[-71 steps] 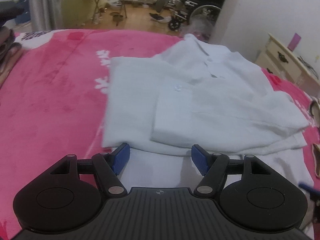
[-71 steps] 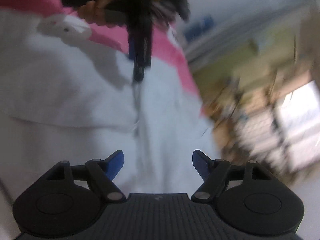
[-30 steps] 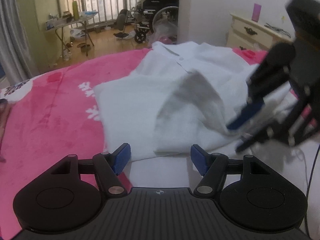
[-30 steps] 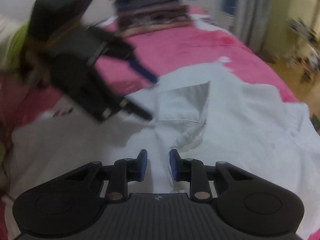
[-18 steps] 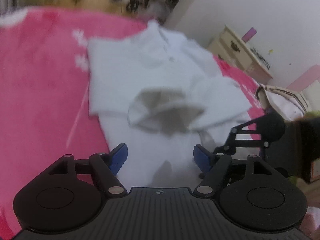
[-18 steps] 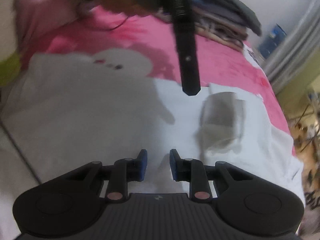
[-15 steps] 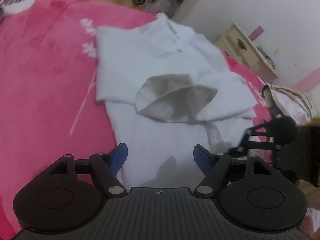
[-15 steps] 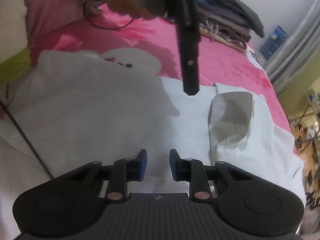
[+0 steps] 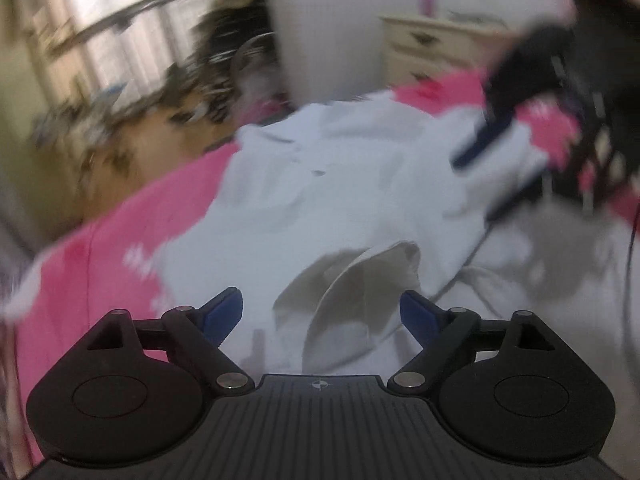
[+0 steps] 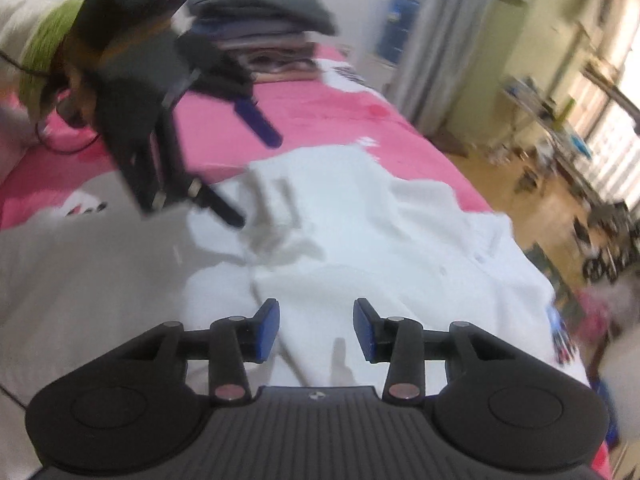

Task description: Fold clothes

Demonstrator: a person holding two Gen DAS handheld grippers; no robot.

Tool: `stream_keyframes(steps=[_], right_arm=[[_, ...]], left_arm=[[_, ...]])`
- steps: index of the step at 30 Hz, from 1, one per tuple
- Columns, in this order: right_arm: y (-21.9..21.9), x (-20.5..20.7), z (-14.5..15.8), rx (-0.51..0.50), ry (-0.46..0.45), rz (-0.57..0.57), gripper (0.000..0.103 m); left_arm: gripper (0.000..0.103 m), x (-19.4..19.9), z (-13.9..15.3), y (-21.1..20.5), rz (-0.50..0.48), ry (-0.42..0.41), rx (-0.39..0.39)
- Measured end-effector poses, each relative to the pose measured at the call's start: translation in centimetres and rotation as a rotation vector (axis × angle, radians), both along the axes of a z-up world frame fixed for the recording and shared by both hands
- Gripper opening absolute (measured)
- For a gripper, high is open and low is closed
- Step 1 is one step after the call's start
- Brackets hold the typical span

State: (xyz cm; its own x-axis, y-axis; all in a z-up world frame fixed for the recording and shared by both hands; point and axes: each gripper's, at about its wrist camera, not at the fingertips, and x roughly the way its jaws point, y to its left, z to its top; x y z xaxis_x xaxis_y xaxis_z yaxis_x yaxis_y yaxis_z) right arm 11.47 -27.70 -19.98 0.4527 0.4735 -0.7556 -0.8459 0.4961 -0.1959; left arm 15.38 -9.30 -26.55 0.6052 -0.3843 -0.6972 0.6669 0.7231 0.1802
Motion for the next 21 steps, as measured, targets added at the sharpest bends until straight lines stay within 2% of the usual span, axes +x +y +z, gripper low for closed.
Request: stream_keyframes(steps=[2, 3, 4, 5, 6, 7, 10, 15, 18, 21], right_arm=[[-2.1, 1.1, 1.0, 0.018, 0.022, -0.08, 0.044], [-3.1, 1.6, 1.5, 0.023, 0.028, -0.12, 0.044], [-4.2, 1.9, 2.0, 0.028, 0.032, -0.165, 0.044], [-5.5, 2.2, 2.5, 0.034, 0.036, -0.216, 0.044], [-6.8, 2.5, 2.9, 0.041, 0.041, -0.268, 0.044], [-8.1, 2.7, 3.2, 0.05, 0.04, -0.316, 0.044], [-11.3, 3.1, 3.6, 0.085, 0.044, -0.441, 0.044], [-14.3, 4.3, 2.8, 0.18, 0.102, -0.604, 0.044], [-15.1, 4.4, 2.3, 0.197, 0.125, -0.619, 0.044], [-14.2, 4.2, 1.6, 0.17, 0.113, -0.584, 0.044]], left_arm=[[0.069, 0.8, -0.4, -0.6, -0.027, 0.011, 0.002], [0.047, 1.3, -0.5, -0.7, -0.021, 0.033, -0.013], [0.032, 1.8, -0.5, -0.5, 0.006, 0.061, -0.047], [0.024, 2.4, -0.4, -0.3, 0.034, 0.089, -0.081], [0.011, 2.9, -0.1, 0.1, 0.07, 0.113, -0.121], [0.006, 3.3, 0.4, 0.5, 0.107, 0.124, -0.162], [0.001, 4.5, 2.3, 1.8, 0.198, 0.112, -0.26], [0.001, 6.9, 6.0, 2.6, 0.27, -0.014, -0.285], [0.001, 8.1, 7.0, 2.8, 0.303, -0.078, -0.28], [0.001, 7.9, 7.4, 2.1, 0.276, -0.119, -0.261]])
